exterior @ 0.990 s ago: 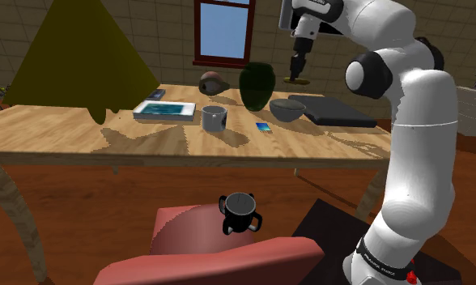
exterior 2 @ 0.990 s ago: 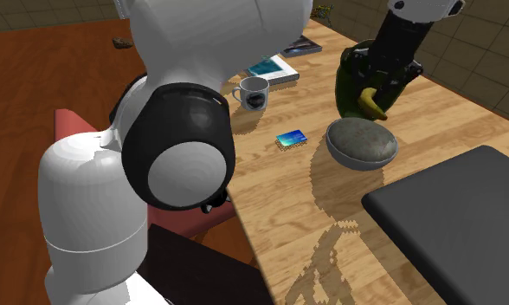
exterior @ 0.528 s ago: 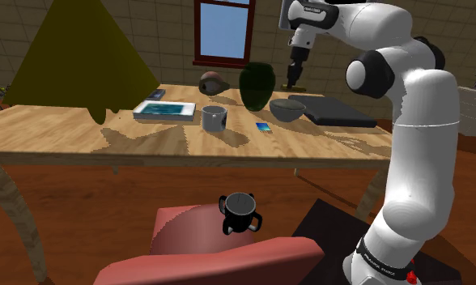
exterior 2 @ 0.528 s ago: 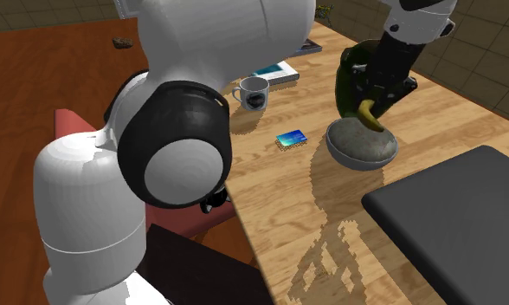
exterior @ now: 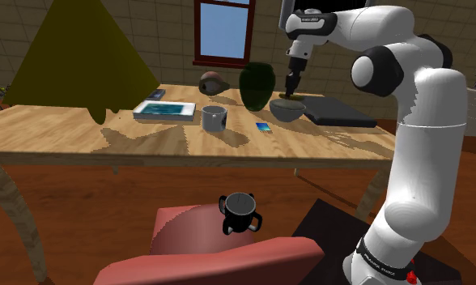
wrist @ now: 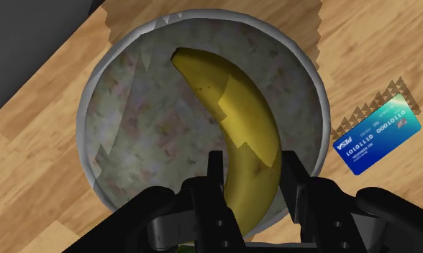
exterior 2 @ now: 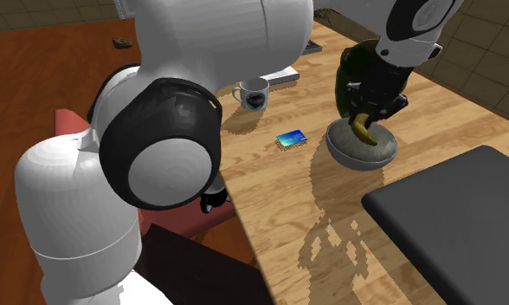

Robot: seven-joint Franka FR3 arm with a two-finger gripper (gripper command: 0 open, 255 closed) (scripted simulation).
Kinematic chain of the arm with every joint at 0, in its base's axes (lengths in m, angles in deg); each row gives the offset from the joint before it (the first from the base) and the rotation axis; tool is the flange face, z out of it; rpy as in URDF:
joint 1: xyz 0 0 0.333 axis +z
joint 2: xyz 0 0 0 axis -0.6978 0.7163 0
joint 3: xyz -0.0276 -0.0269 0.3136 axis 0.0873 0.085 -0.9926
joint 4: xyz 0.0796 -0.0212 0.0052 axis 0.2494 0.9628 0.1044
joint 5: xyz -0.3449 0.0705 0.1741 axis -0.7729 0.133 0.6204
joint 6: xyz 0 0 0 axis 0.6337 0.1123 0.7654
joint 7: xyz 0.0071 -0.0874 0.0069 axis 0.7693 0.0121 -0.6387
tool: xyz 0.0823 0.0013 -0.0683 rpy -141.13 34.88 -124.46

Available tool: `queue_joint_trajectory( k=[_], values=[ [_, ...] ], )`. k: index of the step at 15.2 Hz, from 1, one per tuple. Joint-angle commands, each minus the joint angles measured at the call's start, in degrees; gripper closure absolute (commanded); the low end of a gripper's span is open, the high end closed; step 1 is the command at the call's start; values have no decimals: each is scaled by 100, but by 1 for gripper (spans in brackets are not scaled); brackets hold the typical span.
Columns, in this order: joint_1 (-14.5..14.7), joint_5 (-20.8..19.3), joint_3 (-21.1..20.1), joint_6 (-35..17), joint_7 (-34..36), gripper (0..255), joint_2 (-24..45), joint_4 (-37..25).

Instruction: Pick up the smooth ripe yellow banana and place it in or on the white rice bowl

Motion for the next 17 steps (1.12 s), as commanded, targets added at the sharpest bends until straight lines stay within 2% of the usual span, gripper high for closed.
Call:
queue_joint_trajectory(
  k=[1,8,9,14,17],
  values=[
    [23,-17,-1,-89,-5,255,-32,114],
    [23,-16,-1,-88,-5,255,-31,112],
    [23,-16,-1,-88,-5,0,-31,112],
    [23,-16,-1,-88,-5,0,-31,112],
    [-239,158,16,653,-19,0,276,-900]
  ],
)
